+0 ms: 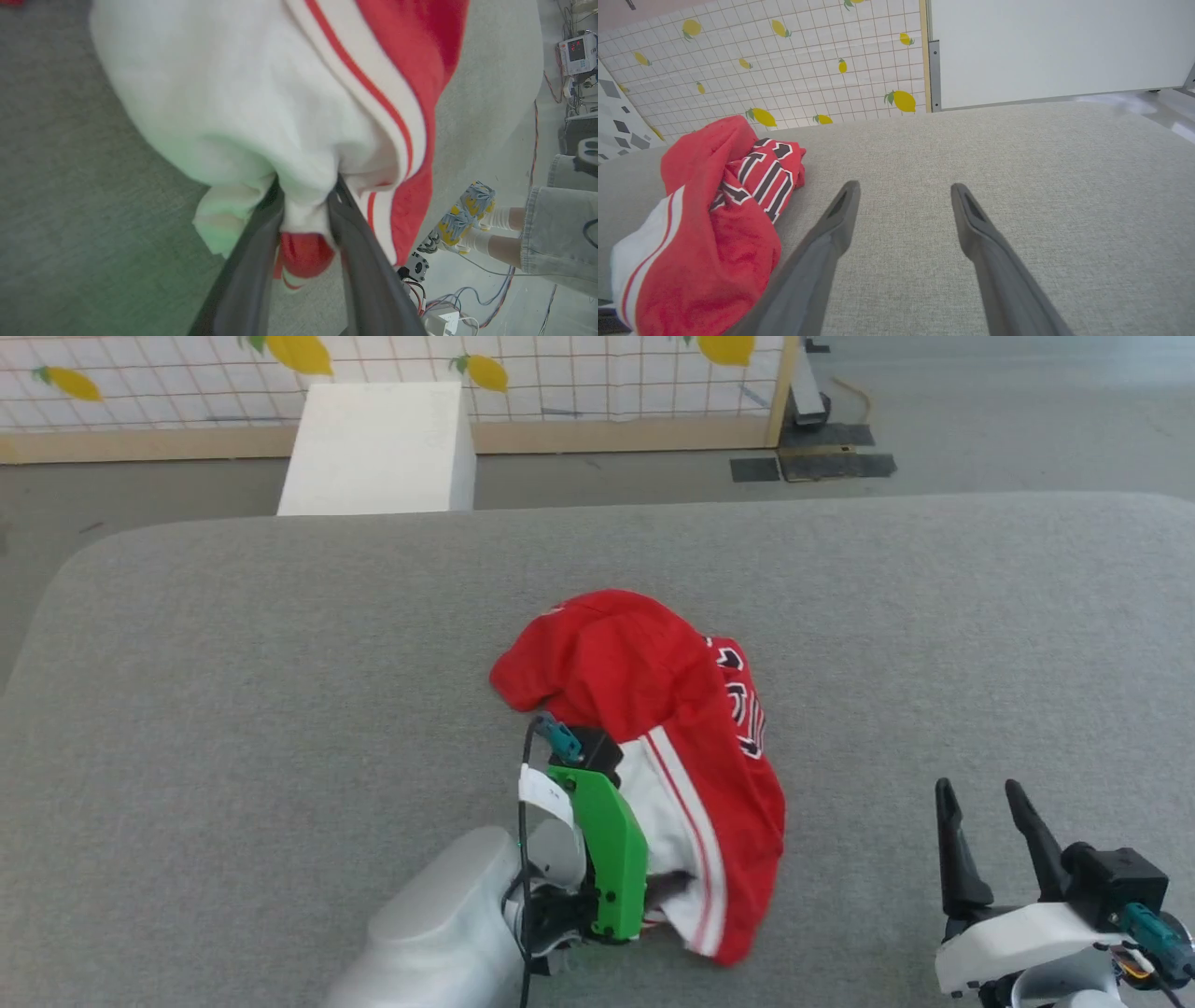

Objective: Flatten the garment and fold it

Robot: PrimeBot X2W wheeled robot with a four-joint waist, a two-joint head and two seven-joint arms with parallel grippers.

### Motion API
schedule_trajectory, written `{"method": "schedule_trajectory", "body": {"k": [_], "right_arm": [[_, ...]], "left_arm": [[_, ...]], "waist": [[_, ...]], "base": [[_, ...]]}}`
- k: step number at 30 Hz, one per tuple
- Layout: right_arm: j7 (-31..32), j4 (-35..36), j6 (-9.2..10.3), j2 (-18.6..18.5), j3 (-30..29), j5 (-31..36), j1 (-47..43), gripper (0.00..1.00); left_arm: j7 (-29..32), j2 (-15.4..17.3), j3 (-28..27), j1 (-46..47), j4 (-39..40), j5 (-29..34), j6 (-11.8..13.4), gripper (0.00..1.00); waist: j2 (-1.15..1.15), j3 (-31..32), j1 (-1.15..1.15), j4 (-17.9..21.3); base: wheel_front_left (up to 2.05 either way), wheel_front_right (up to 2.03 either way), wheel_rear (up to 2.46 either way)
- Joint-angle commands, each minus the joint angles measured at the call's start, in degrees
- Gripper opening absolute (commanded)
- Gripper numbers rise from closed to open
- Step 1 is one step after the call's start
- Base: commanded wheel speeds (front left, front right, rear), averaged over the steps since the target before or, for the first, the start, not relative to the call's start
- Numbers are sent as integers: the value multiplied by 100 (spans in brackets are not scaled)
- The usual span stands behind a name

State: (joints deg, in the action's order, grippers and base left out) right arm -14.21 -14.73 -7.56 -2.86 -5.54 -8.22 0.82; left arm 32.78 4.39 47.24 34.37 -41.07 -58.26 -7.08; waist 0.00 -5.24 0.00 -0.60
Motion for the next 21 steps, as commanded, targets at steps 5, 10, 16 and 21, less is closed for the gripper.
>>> {"method": "schedule_trajectory", "body": {"k": [5, 10, 16, 21], "right_arm": [[-33, -82, 8, -1, 25, -95, -160, 100], [-40, -125, 8, -1, 39, -173, -207, 100], [-43, -158, 8, -1, 87, -273, -162, 100], [-37, -176, 8, -1, 105, -342, -153, 100]], "left_arm": [[-488, 23, -442, -176, 413, -314, 36, 100], [-1442, 314, -1142, -48, 1008, -377, 177, 100], [-3270, 881, -2014, -324, 1571, -8, 435, 100], [-4588, 1506, -2186, -952, 1806, 1018, 903, 100]], "waist": [[0, 282, 0, -271], [0, 504, 0, -448], [0, 650, 0, -482], [0, 694, 0, -455]], "base": [[0, 0, 0], [0, 0, 0], [0, 0, 0], [0, 0, 0]]}}
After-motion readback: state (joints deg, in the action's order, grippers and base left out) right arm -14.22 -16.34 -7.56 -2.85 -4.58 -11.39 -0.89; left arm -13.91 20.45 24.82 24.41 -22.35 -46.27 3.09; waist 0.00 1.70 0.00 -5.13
